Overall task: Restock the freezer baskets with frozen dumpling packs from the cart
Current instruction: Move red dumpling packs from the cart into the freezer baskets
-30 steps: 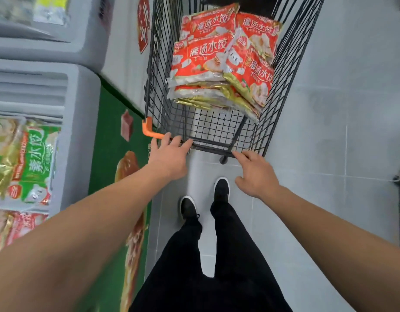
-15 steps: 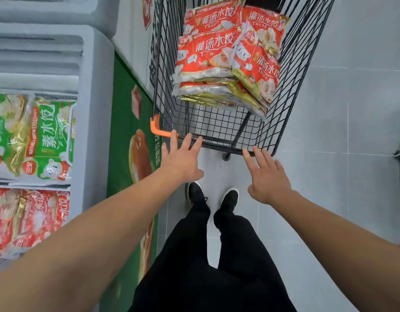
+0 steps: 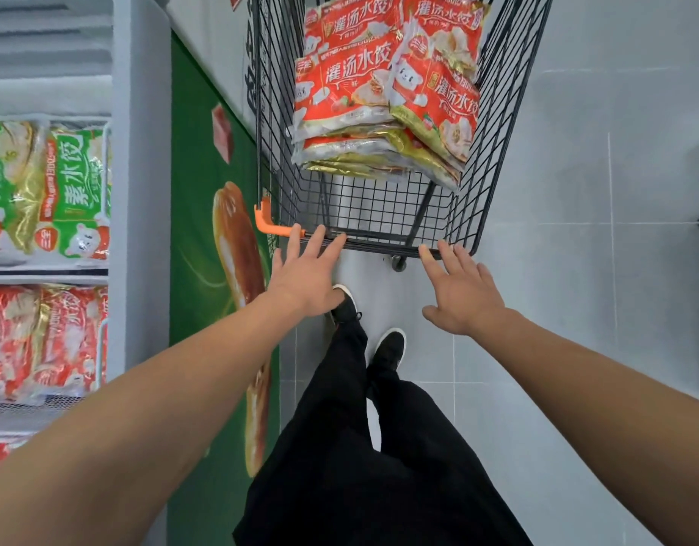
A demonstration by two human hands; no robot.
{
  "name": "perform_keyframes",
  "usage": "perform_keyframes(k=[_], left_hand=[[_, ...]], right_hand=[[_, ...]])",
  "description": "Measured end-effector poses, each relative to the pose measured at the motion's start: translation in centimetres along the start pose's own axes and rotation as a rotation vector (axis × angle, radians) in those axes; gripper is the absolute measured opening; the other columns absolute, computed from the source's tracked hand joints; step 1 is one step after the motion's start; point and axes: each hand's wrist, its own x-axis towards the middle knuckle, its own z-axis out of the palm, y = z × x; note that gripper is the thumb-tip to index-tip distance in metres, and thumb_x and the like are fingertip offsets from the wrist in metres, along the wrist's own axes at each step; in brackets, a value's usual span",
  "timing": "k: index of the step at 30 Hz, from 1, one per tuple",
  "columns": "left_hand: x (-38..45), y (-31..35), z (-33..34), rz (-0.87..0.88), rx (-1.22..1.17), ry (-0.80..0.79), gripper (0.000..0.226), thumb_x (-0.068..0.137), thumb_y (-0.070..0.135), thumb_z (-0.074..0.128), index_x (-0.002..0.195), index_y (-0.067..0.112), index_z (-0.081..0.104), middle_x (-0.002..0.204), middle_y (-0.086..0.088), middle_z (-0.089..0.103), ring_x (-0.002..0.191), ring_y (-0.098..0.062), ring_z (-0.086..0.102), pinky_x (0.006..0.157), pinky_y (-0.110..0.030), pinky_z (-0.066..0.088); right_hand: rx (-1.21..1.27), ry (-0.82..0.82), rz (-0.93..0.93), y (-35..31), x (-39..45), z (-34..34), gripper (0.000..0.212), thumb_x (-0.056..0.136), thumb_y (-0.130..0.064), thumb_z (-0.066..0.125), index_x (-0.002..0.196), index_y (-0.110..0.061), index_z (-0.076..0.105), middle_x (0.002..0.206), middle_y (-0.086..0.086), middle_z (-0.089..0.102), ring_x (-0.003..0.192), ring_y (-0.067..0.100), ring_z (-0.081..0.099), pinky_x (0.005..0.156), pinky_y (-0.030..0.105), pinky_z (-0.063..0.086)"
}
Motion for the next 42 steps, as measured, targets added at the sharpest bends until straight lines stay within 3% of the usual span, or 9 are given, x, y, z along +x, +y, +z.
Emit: perform_keyframes(k=[10,13,16,19,23,28,36,42], left_hand=[[-2.8,1.7,2.7,-0.006,0.0,-0.073,0.094,0.088,0.046,0.061,0.158,0.038,-0.001,0.168,0.003,-0.008,0.151,-0.038,-0.019,0.12,-0.062,0.009],[-3.1,1.9,2.2,0.01,0.041,-0.027,0.083,0.087,0.044,0.06,0.157,0.034,0.016,0.165,-0.002,0.016,0.151,-0.041,0.002,0.119,-0.058,0.013],[-2.7,1.7,1.0,0.028,0.019,0.052,0.067,0.088,0.041,0.059,0.149,0.024,0.038,0.147,-0.006,0.047,0.135,-0.041,0.037,0.11,-0.049,0.032],[-1.6,0.9,-1.2,0.061,-0.17,0.073,0.06,0.089,0.033,0.06,0.145,0.016,0.045,0.139,-0.012,0.056,0.127,-0.035,0.051,0.103,-0.043,0.045],[-0.5,-0.1,-4.5,0.08,-0.276,0.101,0.054,0.09,0.029,0.061,0.141,0.016,0.051,0.137,-0.009,0.06,0.126,-0.03,0.055,0.103,-0.039,0.047],[1.4,-0.2,-9.1,0.089,-0.36,0.184,0.048,0.091,0.029,0.061,0.137,0.014,0.055,0.132,-0.007,0.063,0.121,-0.027,0.058,0.1,-0.034,0.045],[6.6,3.0,-14.1,0.119,-0.403,0.199,0.044,0.091,0.029,0.06,0.133,0.015,0.057,0.126,-0.004,0.065,0.113,-0.026,0.06,0.096,-0.037,0.05],[13.9,6.7,-16.7,0.023,-0.519,0.193,0.046,0.094,0.031,0.06,0.135,0.012,0.053,0.122,-0.004,0.065,0.103,-0.025,0.062,0.084,-0.03,0.047]], right_hand=[[-0.003,-0.021,0.009,0.7,-3.1,3.1,0.096,0.094,-0.038,0.056,0.155,-0.031,-0.018,0.165,0.004,-0.019,0.153,0.026,-0.013,0.123,0.05,0.006],[0.032,0.019,0.016,0.8,-3.6,3.4,0.084,0.095,-0.034,0.051,0.158,-0.03,-0.005,0.167,0.004,-0.005,0.153,0.028,-0.005,0.123,0.05,0.007],[0.109,0.088,0.047,0.6,-3.7,3.2,0.074,0.093,-0.033,0.05,0.158,-0.026,0.015,0.165,0.006,0.016,0.151,0.03,0.012,0.122,0.047,0.015],[0.289,0.193,0.091,-0.7,-3.2,1.5,0.07,0.091,-0.029,0.055,0.155,-0.02,0.028,0.157,0.01,0.034,0.143,0.031,0.029,0.118,0.043,0.027],[0.43,0.226,0.13,-2.7,-2.1,-1.6,0.067,0.091,-0.024,0.058,0.153,-0.015,0.033,0.152,0.01,0.039,0.138,0.032,0.036,0.114,0.041,0.034],[0.435,0.297,0.123,-3.4,0.2,-5.9,0.066,0.091,-0.025,0.059,0.152,-0.012,0.035,0.153,0.011,0.039,0.139,0.031,0.037,0.114,0.039,0.034],[0.513,0.33,0.135,-0.2,5.0,-10.6,0.068,0.088,-0.021,0.061,0.151,-0.014,0.035,0.146,0.016,0.044,0.131,0.033,0.044,0.109,0.039,0.039],[0.61,0.323,0.141,3.9,9.6,-13.0,0.061,0.09,-0.023,0.061,0.146,-0.009,0.042,0.137,0.015,0.049,0.125,0.032,0.049,0.101,0.038,0.043]])
